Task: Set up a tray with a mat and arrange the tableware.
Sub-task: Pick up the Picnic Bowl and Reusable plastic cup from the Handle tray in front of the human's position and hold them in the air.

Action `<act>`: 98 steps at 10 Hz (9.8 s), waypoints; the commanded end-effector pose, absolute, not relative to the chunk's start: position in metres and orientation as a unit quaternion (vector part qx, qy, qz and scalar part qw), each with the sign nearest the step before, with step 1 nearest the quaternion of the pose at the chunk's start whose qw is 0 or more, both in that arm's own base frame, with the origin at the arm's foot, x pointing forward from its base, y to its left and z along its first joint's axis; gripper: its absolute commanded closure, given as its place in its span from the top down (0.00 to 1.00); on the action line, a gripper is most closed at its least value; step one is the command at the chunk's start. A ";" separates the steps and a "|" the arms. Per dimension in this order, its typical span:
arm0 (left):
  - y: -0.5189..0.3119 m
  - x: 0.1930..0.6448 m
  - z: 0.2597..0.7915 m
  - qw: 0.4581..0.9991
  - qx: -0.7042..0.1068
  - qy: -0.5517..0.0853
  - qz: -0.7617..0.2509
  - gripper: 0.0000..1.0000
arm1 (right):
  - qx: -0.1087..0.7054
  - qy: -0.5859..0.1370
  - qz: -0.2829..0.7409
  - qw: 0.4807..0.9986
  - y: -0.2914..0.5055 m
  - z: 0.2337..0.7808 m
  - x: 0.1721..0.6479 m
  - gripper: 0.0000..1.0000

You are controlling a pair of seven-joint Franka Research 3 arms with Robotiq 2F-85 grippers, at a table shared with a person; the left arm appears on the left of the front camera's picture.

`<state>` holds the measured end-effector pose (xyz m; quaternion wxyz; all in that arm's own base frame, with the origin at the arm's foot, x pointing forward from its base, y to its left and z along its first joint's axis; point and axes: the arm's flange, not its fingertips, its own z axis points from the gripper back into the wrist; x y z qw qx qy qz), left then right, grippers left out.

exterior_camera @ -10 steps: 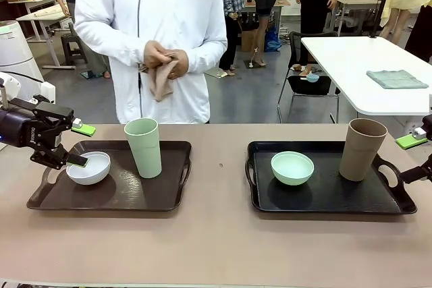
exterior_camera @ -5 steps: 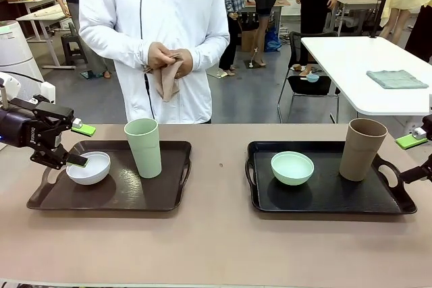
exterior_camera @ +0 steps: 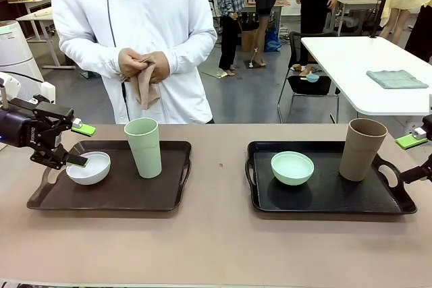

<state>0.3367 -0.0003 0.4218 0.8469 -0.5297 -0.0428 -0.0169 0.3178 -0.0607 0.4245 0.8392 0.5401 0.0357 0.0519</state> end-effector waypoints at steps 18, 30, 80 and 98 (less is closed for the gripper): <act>0.000 0.337 0.423 0.842 -0.536 -0.053 -0.023 1.00 | 0.547 0.031 0.058 0.834 -0.061 0.426 0.318 1.00; 0.000 0.337 0.423 0.842 -0.536 -0.053 -0.023 1.00 | 0.547 0.031 0.058 0.834 -0.061 0.426 0.318 1.00; 0.018 0.484 0.379 0.992 -0.003 -0.017 -0.122 1.00 | 0.410 -0.257 0.677 0.555 0.423 0.362 0.534 1.00; 0.025 0.478 0.349 0.990 -0.053 -0.032 -0.125 1.00 | 0.442 -0.265 0.659 0.547 0.516 0.299 0.552 1.00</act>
